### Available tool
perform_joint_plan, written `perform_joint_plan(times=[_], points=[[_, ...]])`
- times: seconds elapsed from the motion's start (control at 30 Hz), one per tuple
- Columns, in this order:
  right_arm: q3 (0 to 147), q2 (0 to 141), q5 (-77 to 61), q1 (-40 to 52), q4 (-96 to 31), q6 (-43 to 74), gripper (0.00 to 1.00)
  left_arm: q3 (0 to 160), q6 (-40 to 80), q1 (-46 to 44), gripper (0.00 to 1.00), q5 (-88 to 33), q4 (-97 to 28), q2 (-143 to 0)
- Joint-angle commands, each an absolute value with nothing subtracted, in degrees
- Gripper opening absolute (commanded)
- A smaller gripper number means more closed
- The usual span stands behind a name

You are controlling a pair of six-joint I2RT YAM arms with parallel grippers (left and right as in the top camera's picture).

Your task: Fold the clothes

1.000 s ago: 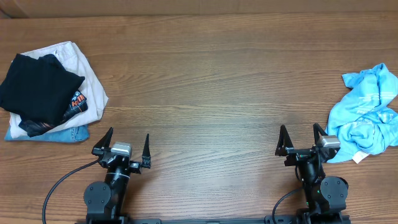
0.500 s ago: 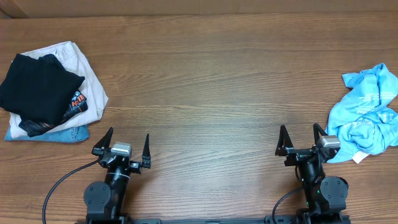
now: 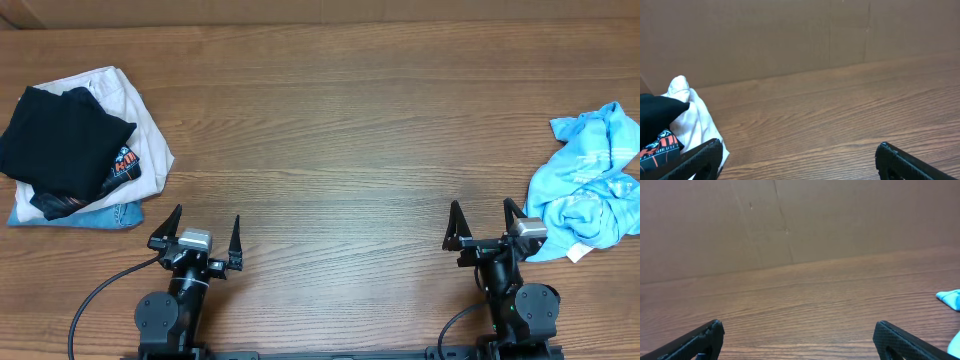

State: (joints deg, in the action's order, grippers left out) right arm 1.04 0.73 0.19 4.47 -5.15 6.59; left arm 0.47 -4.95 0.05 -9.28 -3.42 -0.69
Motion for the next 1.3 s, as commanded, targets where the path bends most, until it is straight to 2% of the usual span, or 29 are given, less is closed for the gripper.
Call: perform_joint_plan(times=[0.0,0.77,0.93,1.13,1.27], points=[[0.5,0.2,-0.1,4.1,-4.8,6.4,1.0,0.3,-6.4,0.4,1.0,-10.1,-3.4,-0.3],[0.5,0.2,-0.1,4.1,-4.8,6.4,1.0,0.3,-6.6,0.4,1.0,-10.0,-2.7,-0.3],[0.9,0.2,1.5,4.1,-5.2,6.5,1.0,0.9,-1.7,0.4,1.0,-8.8,-3.2,-0.3],[6.4,2.9,5.2,4.1,-8.3,8.7,1.0,9.1,-0.3,0.4,1.0,-7.0,-7.9,-1.4],[13.9,9.1,8.1,4.1,-10.8,9.3,1.0,17.7,-0.7,0.4,1.0,-7.0,-10.0,-8.4]])
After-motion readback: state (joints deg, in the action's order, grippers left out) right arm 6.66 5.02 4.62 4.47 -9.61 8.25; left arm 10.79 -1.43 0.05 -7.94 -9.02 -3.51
